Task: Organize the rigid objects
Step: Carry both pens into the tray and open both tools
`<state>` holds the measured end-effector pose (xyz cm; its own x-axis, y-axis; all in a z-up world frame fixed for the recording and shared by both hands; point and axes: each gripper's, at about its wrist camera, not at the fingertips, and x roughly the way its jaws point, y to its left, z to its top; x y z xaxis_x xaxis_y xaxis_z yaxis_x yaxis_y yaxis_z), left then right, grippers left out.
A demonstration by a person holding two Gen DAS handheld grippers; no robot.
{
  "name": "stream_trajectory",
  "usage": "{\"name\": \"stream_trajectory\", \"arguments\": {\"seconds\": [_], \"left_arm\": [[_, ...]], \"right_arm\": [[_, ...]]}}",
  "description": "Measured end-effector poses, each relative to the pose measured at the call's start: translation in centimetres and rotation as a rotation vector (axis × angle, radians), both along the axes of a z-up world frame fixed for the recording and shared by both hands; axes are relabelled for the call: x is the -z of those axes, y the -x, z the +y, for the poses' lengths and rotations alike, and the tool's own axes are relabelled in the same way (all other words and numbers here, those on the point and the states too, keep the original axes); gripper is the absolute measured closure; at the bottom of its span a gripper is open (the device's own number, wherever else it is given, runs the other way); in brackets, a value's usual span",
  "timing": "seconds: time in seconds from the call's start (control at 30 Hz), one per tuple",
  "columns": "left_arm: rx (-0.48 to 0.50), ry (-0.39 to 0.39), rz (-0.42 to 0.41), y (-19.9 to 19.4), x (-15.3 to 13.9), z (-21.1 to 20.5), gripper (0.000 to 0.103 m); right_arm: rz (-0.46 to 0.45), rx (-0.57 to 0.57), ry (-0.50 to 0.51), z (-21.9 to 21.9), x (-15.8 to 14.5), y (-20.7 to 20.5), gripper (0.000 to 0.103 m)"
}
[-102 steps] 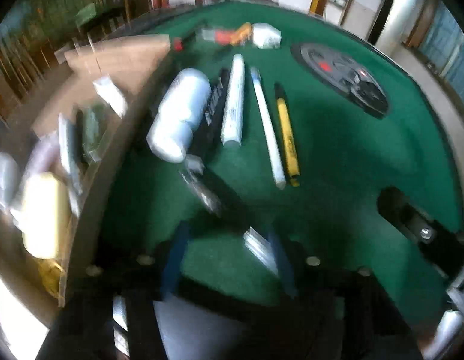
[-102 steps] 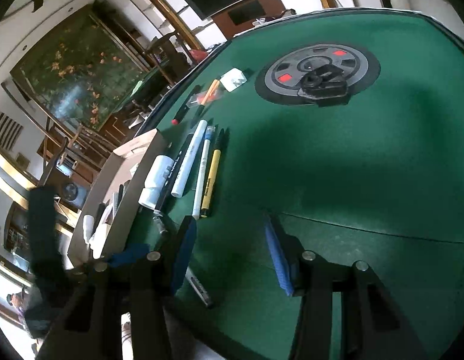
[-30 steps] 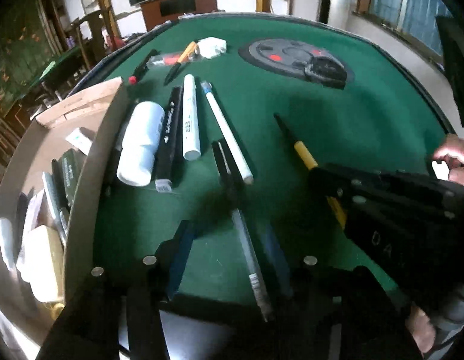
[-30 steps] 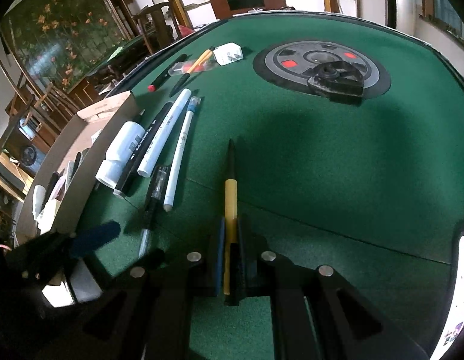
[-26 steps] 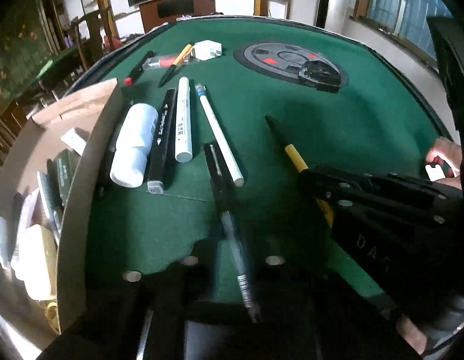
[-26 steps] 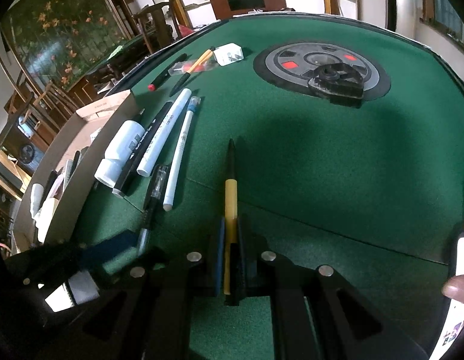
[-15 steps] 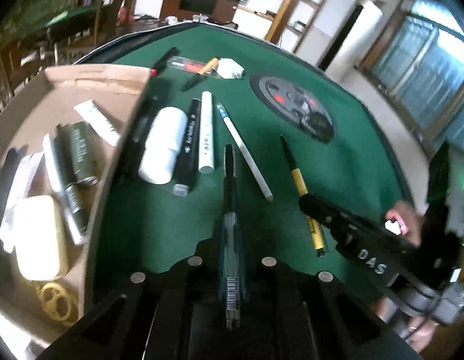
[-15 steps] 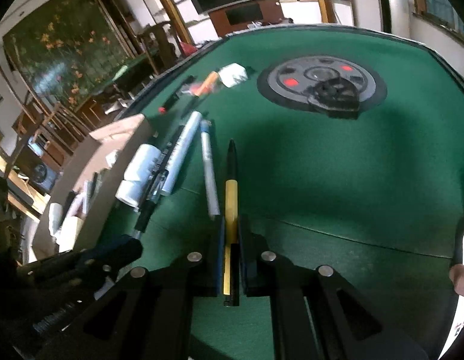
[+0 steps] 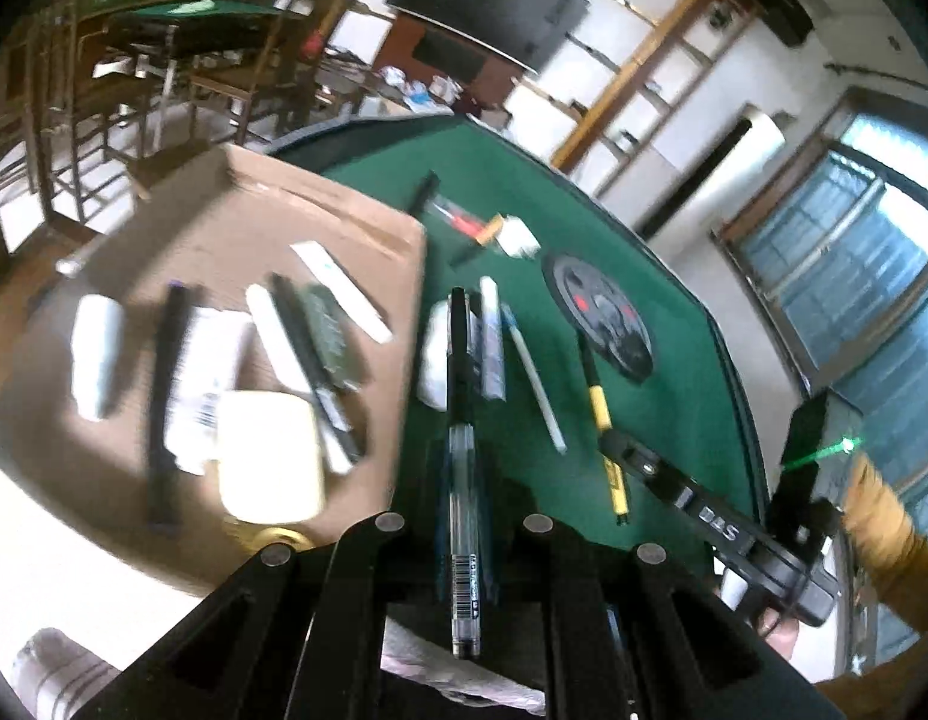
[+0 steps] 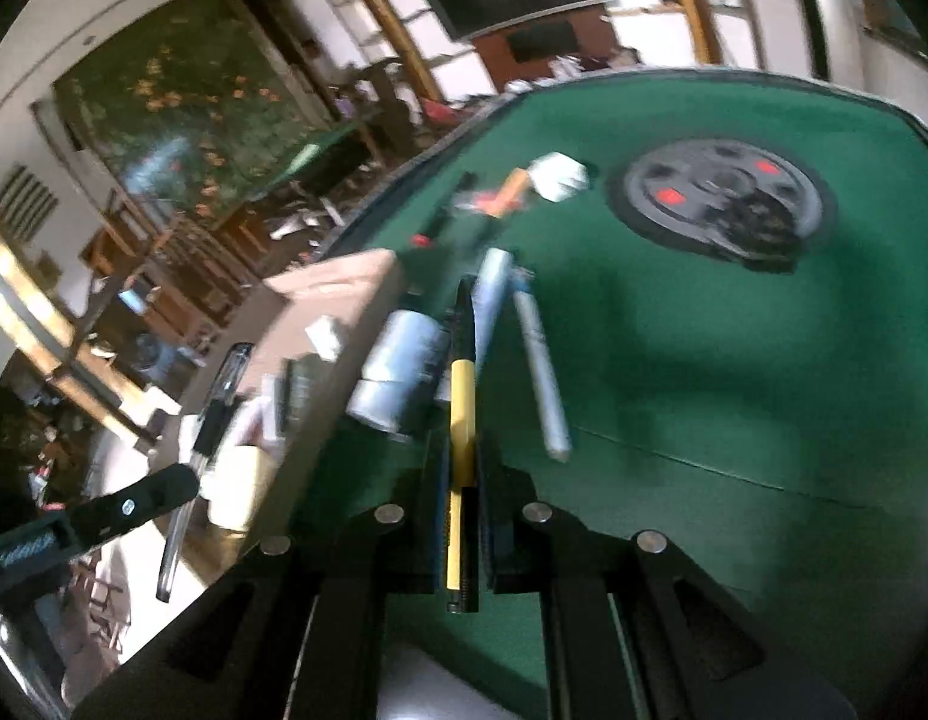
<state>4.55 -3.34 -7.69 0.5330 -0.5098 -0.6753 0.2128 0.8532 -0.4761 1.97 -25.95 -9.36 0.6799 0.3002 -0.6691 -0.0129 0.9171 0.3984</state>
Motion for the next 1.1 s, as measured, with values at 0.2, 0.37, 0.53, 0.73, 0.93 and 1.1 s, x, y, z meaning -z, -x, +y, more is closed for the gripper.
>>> {"name": "stream_trajectory", "arguments": {"seconds": [0.2,0.37,0.53,0.73,0.93,1.1], "left_arm": [[-0.115,-0.027,-0.001,-1.6,0.3,4.7,0.096],[-0.178,-0.075,0.041,-3.9,2.3,7.5,0.096],[-0.185,-0.104,0.08,-5.3,4.3,7.8,0.096],[-0.189,-0.151,0.102,-6.4,5.4,7.1,0.096],[-0.201,-0.226,0.094,-6.9,5.8,6.5,0.095],[-0.209,-0.244,0.071,-7.0,5.8,6.2,0.088]], "right_arm": [[-0.028,-0.156,-0.047,5.0,-1.6,-1.5,0.095],[0.008,-0.251,-0.088,9.3,-0.5,-4.4,0.095],[0.086,-0.283,-0.085,12.3,2.0,-7.8,0.095],[0.125,-0.275,-0.065,13.4,3.4,-9.6,0.095],[0.117,-0.28,-0.003,14.1,3.6,-9.7,0.094],[0.085,-0.27,-0.021,13.9,3.6,-9.4,0.091]]}}
